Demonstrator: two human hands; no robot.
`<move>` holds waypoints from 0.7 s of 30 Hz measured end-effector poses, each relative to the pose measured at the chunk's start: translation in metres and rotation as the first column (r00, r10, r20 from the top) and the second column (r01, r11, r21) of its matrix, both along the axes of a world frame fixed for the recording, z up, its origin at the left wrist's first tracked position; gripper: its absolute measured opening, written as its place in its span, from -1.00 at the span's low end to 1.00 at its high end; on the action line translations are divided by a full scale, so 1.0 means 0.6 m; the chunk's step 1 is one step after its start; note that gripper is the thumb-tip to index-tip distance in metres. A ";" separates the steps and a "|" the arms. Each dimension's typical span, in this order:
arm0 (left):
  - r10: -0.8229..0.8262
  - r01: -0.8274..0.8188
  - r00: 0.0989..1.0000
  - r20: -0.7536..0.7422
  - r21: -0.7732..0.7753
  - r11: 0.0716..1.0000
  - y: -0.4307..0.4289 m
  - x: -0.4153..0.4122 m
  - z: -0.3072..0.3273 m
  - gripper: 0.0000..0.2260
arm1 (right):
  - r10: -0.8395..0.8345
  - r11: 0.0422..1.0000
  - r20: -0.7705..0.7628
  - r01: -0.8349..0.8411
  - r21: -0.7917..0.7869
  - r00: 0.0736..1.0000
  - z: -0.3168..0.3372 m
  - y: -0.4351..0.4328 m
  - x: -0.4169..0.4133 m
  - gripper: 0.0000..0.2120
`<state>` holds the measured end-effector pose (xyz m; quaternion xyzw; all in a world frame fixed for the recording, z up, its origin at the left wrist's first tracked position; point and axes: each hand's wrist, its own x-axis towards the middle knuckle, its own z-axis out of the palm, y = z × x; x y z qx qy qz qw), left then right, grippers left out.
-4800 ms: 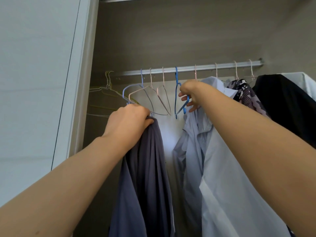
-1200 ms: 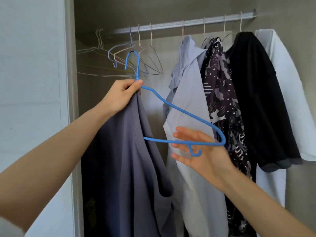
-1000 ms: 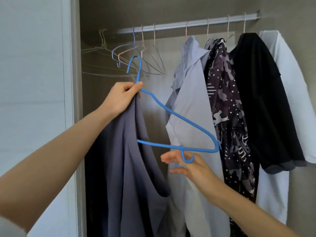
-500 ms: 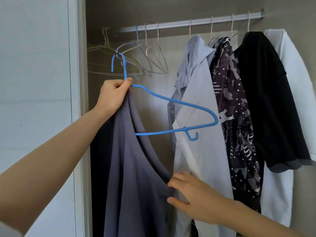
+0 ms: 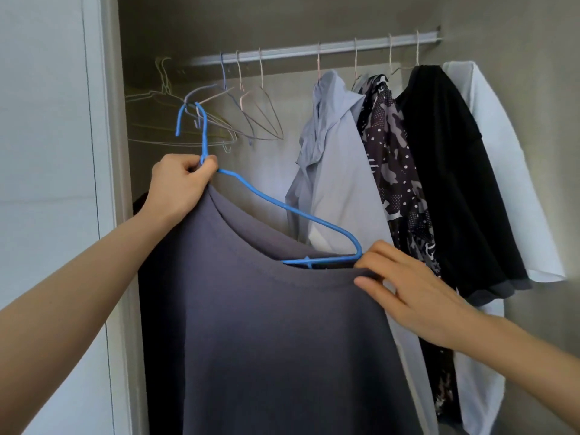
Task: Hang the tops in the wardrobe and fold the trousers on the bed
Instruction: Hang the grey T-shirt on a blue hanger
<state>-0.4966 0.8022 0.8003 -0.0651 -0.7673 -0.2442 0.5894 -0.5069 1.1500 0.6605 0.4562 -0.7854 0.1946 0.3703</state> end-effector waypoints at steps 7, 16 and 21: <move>0.048 -0.051 0.999 -0.021 -0.170 0.984 0.047 0.009 -0.015 -0.54 | 0.007 0.992 0.050 -0.001 -0.126 0.999 0.051 0.001 0.002 -0.86; -0.044 0.065 0.996 0.073 -0.325 0.943 0.167 0.009 -0.018 -0.50 | -0.110 0.955 0.082 0.128 -0.268 0.991 0.123 -0.083 0.005 -0.88; -0.338 0.400 0.887 0.315 -0.158 0.903 0.136 0.018 0.001 -0.52 | -0.068 0.894 0.177 0.138 -0.425 0.982 0.163 -0.069 0.001 -0.85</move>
